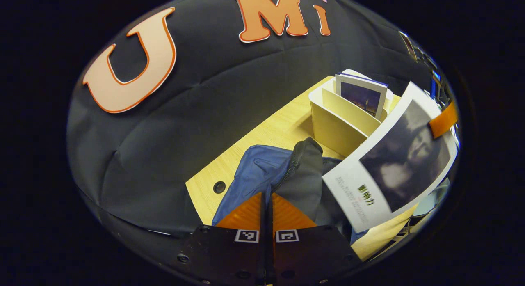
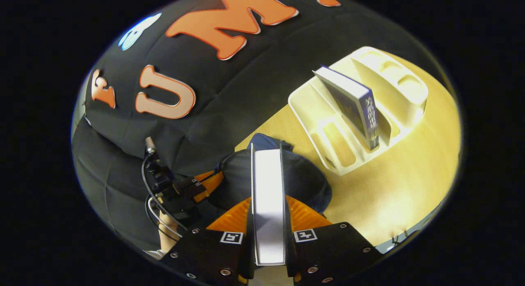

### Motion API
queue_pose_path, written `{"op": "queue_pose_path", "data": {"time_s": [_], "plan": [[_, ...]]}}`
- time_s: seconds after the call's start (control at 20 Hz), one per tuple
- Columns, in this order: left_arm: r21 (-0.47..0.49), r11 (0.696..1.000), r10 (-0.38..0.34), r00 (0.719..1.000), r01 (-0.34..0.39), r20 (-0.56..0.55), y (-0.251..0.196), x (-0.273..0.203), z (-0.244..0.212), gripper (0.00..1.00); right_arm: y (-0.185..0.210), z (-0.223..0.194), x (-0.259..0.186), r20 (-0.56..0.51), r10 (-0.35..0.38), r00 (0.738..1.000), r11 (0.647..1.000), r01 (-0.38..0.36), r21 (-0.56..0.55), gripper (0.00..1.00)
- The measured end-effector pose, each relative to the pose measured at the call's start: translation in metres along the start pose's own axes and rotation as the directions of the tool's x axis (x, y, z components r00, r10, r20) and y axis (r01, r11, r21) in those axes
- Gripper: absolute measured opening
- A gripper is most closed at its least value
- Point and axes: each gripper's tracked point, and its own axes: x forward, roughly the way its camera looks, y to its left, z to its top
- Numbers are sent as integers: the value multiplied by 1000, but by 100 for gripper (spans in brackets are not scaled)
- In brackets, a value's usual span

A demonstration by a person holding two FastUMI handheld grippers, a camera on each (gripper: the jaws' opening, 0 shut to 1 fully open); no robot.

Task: Open the schoolbag, grab two books from the bookshelf and put them into the schoolbag.

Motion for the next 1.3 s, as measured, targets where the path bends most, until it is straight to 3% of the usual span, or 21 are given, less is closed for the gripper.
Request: {"op": "queue_pose_path", "data": {"time_s": [0.15, 0.35, 0.55, 0.95, 1.15, 1.3], "plan": [[5, 1000, 7, 1000, -7, 3, -3, -5, 6, 1, -27, -12, 23, 12, -32, 999, 995, 31, 99, 30], [27, 1000, -2, 1000, 1, 8, -12, -12, 17, 1, -29, -15, 51, 55, 16, 998, 976, -28, 216, 30], [60, 998, -3, 1000, 2, 3, -19, -16, 32, 1, -13, -24, 91, 103, 35, 994, 971, -58, 233, 30], [96, 995, -39, 999, 37, 22, -33, -20, 42, 1, 10, -33, 152, 157, 0, 988, 960, -43, 275, 30], [49, 994, -100, 995, 98, 24, -47, -17, 48, 1, 21, -28, 175, 173, -2, 985, 950, -52, 309, 30], [66, 995, -71, 997, 70, 15, -40, -16, 45, 1, 24, -31, 186, 152, -3, 988, 957, -41, 288, 30]]}}
